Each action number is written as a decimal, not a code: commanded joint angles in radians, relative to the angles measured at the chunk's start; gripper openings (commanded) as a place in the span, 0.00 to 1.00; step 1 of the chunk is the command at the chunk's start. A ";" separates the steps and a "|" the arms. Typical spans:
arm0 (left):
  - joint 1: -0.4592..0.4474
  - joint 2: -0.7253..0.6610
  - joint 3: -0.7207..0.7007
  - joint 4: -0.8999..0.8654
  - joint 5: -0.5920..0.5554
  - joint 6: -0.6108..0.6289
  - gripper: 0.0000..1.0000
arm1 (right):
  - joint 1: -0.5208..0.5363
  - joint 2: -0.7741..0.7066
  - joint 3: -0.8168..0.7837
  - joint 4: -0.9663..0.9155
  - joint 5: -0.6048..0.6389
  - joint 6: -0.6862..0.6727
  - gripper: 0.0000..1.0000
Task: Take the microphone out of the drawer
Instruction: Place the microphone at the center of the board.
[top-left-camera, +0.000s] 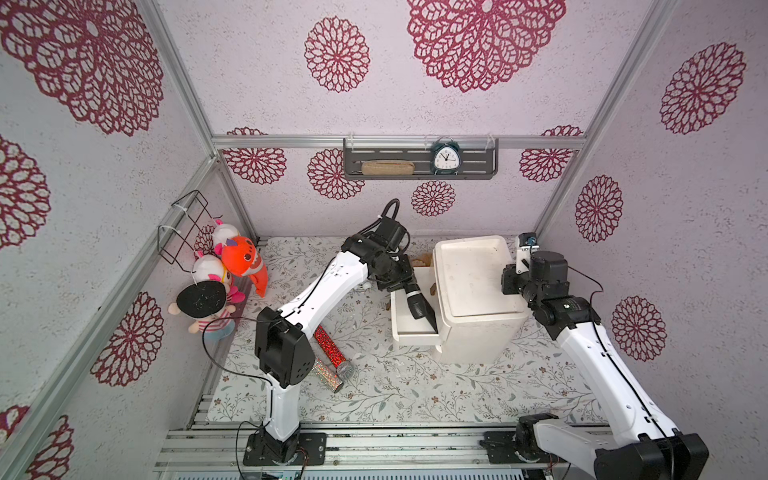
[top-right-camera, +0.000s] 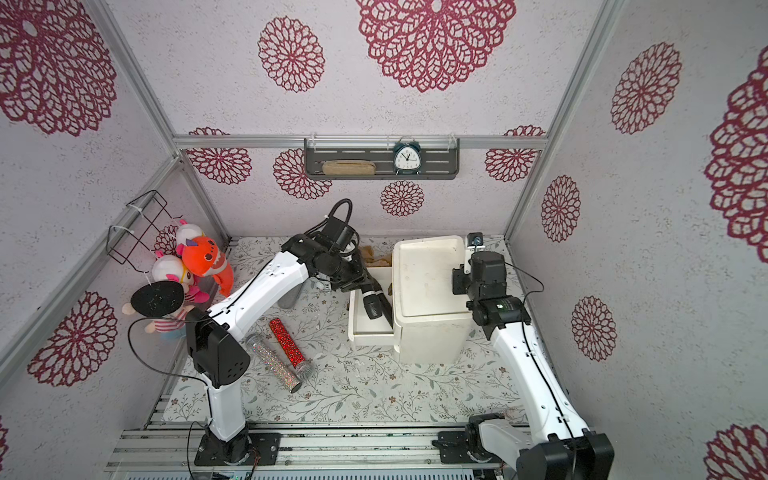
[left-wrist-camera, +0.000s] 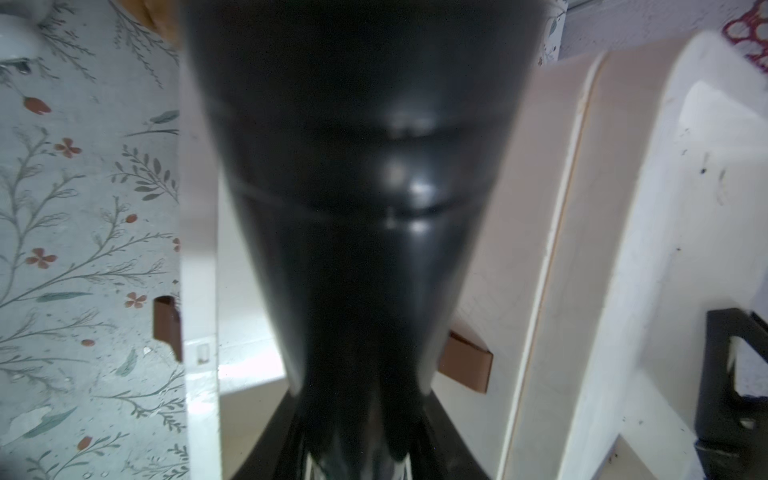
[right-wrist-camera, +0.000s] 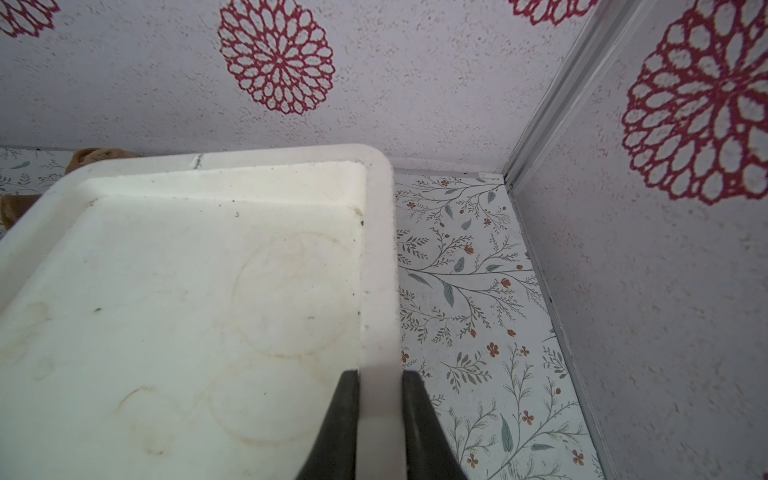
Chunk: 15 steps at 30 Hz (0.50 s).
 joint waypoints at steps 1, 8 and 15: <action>0.047 -0.094 -0.054 0.053 0.035 0.026 0.00 | 0.006 -0.041 0.002 0.140 0.034 -0.026 0.00; 0.130 -0.251 -0.247 0.086 0.055 0.049 0.00 | 0.006 -0.028 0.007 0.137 0.031 -0.024 0.00; 0.195 -0.332 -0.385 0.088 0.079 0.086 0.00 | 0.006 -0.026 0.012 0.131 0.029 -0.024 0.00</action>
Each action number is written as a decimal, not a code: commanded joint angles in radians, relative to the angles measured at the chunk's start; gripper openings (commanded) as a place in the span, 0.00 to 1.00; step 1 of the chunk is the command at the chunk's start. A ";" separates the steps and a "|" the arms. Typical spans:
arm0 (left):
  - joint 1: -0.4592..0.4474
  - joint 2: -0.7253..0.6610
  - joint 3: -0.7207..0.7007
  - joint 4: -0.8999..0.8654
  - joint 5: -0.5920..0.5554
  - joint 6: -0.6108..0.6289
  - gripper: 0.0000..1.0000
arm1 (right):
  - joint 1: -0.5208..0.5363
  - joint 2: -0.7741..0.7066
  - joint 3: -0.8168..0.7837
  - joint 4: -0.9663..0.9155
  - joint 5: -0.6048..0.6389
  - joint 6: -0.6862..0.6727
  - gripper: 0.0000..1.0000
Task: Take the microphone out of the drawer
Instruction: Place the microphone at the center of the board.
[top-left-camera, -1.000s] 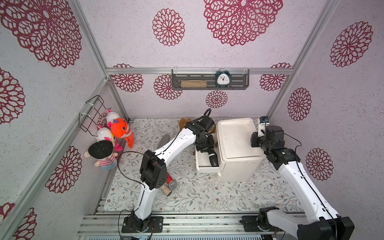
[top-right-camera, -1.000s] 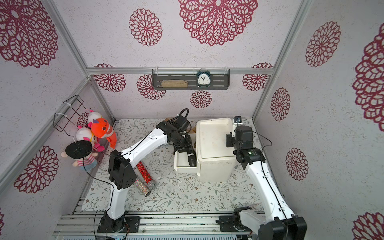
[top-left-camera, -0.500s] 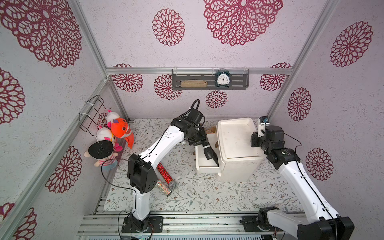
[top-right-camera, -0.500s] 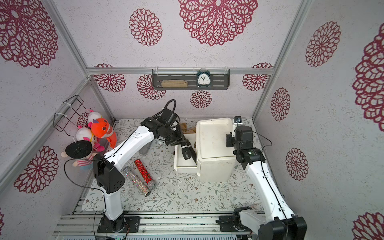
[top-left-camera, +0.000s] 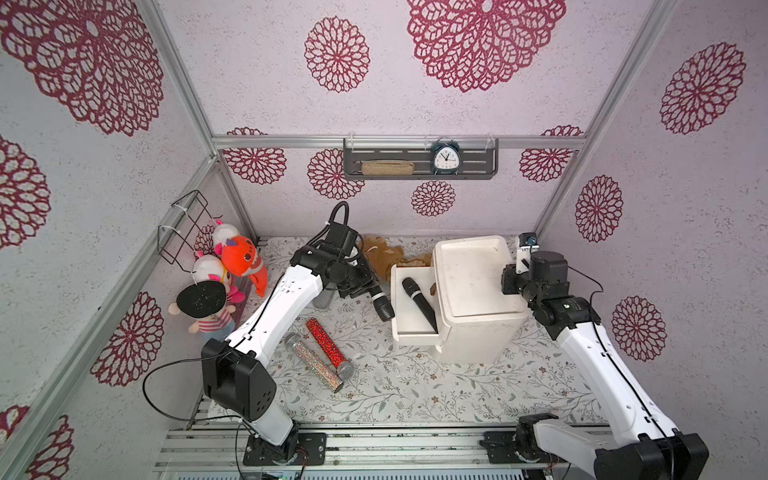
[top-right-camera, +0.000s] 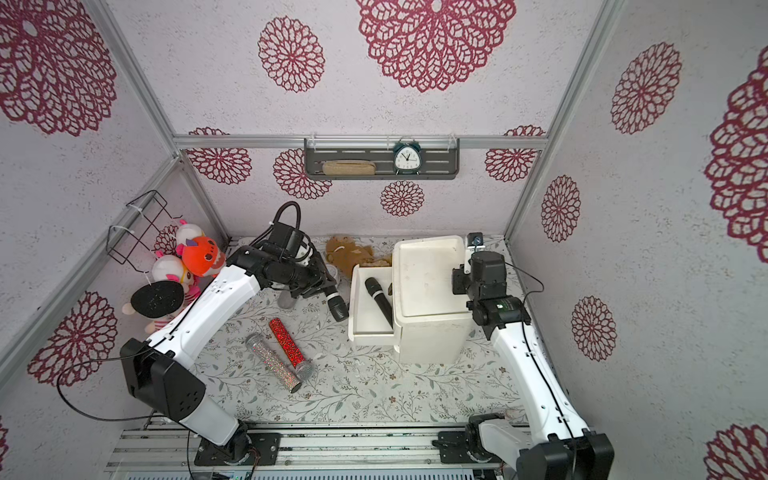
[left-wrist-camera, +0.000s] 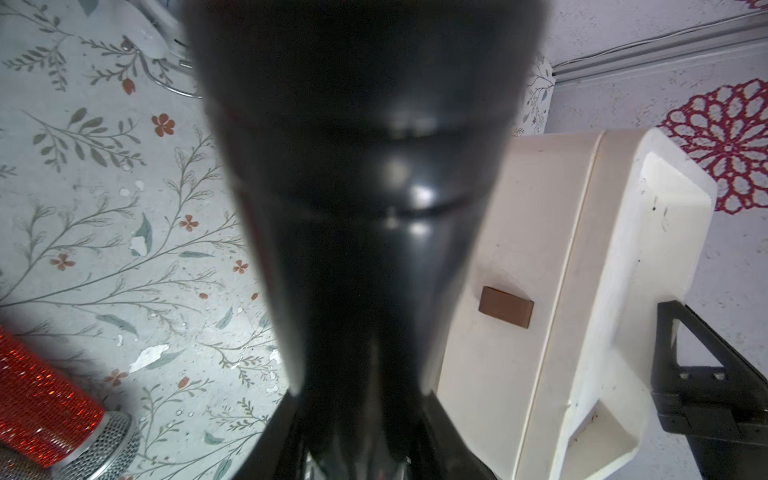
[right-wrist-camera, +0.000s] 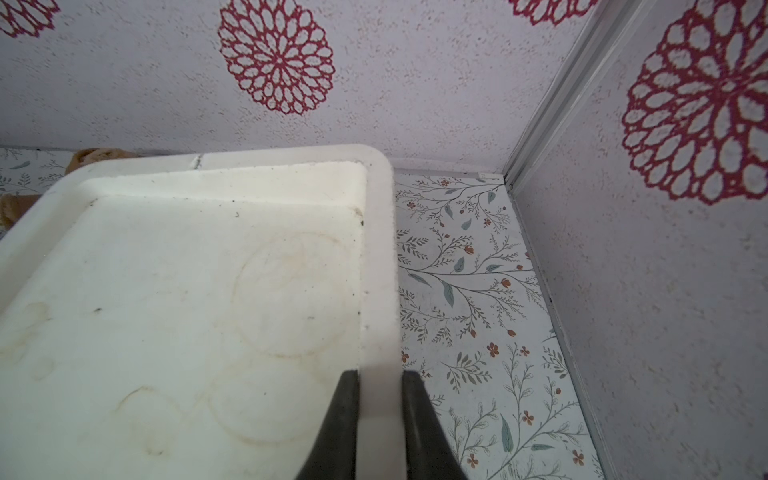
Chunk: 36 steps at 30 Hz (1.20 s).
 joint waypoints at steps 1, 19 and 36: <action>0.024 -0.034 -0.041 0.023 0.024 0.040 0.00 | 0.007 -0.027 0.012 0.129 0.028 -0.024 0.00; 0.042 0.084 -0.271 0.074 0.065 0.070 0.00 | 0.015 0.007 0.048 0.121 0.015 -0.026 0.00; 0.046 0.209 -0.354 0.116 0.063 0.047 0.00 | 0.021 0.002 0.034 0.112 0.037 -0.043 0.00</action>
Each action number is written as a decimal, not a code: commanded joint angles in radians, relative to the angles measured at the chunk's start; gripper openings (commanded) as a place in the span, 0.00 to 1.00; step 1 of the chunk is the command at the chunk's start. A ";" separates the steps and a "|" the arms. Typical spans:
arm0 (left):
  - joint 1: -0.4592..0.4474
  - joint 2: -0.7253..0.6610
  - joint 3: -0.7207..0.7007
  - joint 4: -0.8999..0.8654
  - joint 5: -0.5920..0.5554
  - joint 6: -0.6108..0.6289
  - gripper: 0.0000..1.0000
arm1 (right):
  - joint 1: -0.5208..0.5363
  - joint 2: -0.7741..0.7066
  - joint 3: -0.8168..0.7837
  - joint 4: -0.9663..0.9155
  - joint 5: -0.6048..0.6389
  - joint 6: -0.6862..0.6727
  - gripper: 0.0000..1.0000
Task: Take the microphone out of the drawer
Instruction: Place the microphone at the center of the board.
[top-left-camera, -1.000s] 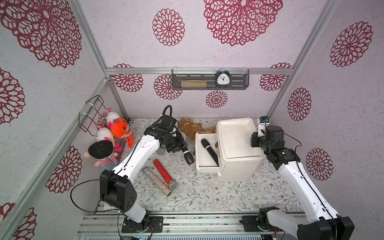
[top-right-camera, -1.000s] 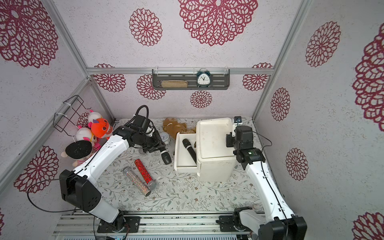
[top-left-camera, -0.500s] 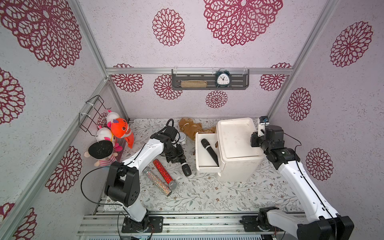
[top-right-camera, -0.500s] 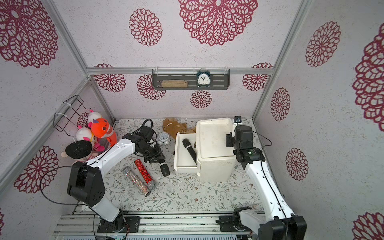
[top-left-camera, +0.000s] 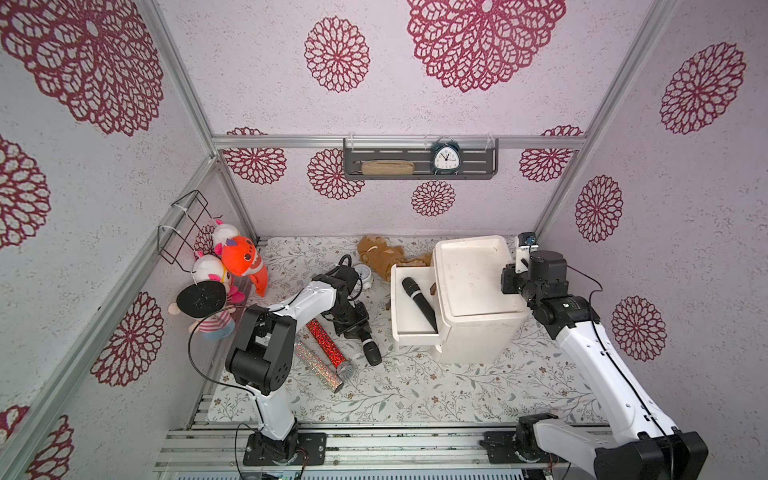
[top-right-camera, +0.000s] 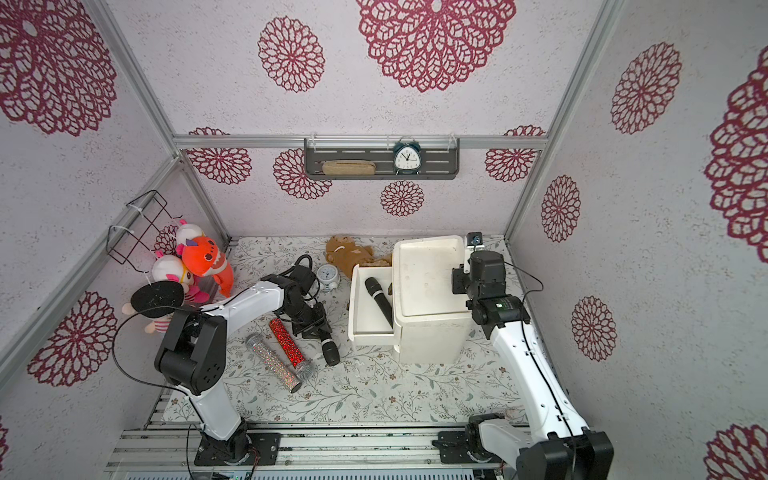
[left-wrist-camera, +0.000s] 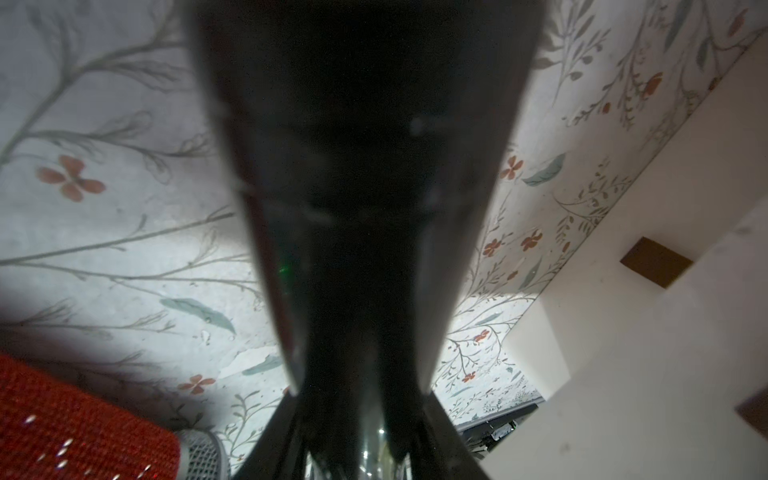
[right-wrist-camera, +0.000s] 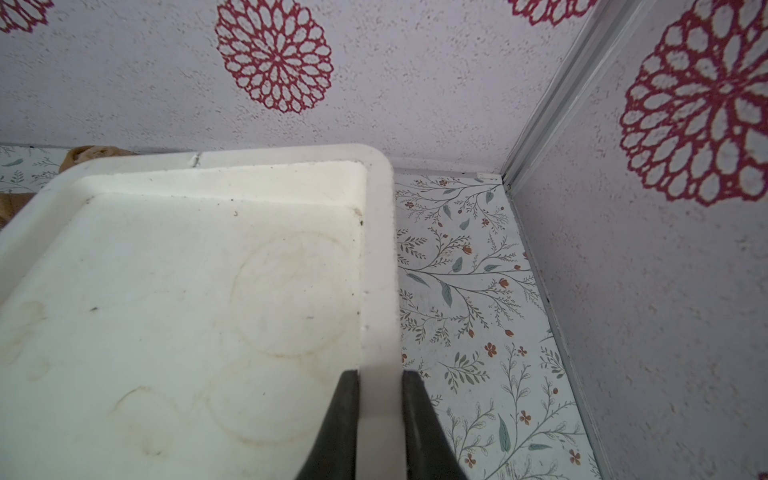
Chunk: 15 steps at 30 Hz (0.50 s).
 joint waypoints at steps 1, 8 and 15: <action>0.008 0.008 -0.011 0.019 -0.008 -0.003 0.00 | 0.016 -0.007 0.027 0.115 0.025 -0.034 0.00; 0.014 0.020 -0.041 -0.016 -0.062 -0.003 0.00 | 0.016 -0.009 0.018 0.118 0.025 -0.028 0.00; 0.024 0.001 -0.080 -0.017 -0.106 -0.021 0.00 | 0.015 -0.013 0.010 0.121 0.024 -0.025 0.00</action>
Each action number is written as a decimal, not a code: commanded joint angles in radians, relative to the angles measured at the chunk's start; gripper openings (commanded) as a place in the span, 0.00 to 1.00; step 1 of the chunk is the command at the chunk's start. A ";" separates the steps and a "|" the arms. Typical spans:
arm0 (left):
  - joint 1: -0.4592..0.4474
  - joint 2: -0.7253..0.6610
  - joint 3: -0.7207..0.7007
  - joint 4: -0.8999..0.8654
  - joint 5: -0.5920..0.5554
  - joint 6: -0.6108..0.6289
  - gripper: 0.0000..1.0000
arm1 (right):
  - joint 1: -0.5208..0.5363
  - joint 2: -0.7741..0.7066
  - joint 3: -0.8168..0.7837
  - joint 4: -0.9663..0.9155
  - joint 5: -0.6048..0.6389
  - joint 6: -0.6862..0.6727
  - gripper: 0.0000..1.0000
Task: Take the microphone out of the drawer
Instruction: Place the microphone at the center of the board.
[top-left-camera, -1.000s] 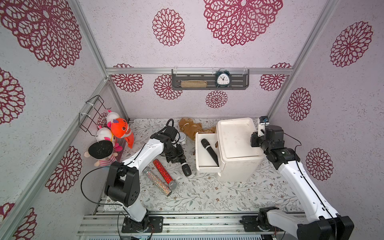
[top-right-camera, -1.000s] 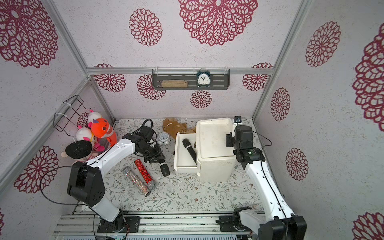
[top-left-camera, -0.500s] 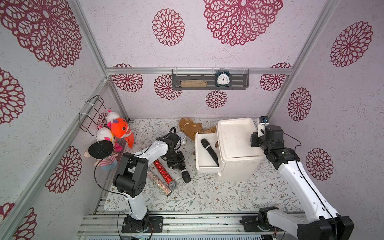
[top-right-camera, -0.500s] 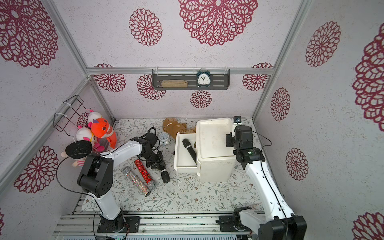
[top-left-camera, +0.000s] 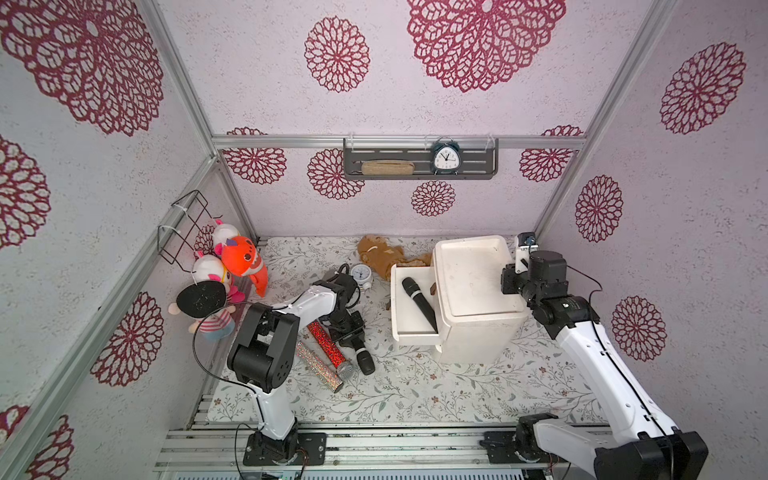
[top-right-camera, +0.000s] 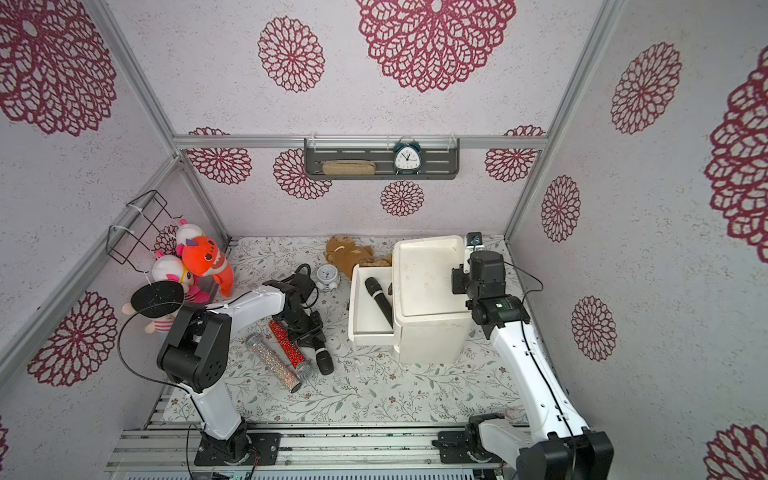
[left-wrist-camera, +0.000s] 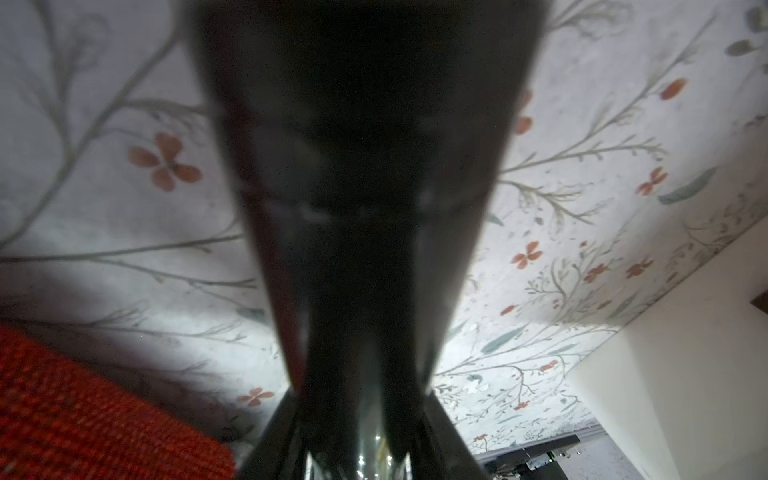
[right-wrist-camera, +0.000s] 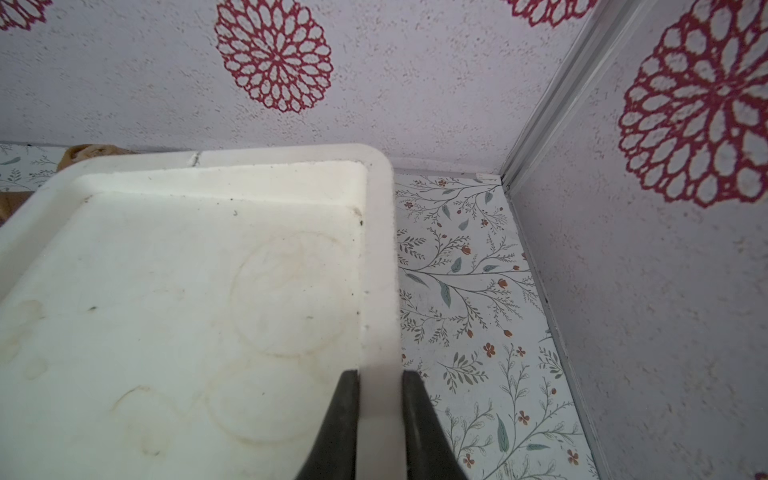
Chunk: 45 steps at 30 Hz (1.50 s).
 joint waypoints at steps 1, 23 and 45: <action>0.018 -0.015 -0.016 0.000 -0.033 -0.016 0.00 | 0.015 -0.014 0.008 0.121 0.022 -0.022 0.00; 0.069 -0.047 -0.068 0.021 -0.067 -0.035 0.26 | 0.016 -0.017 -0.001 0.126 0.019 -0.017 0.00; 0.098 -0.067 -0.013 -0.009 -0.082 -0.016 0.52 | 0.018 -0.009 0.013 0.127 0.014 -0.023 0.00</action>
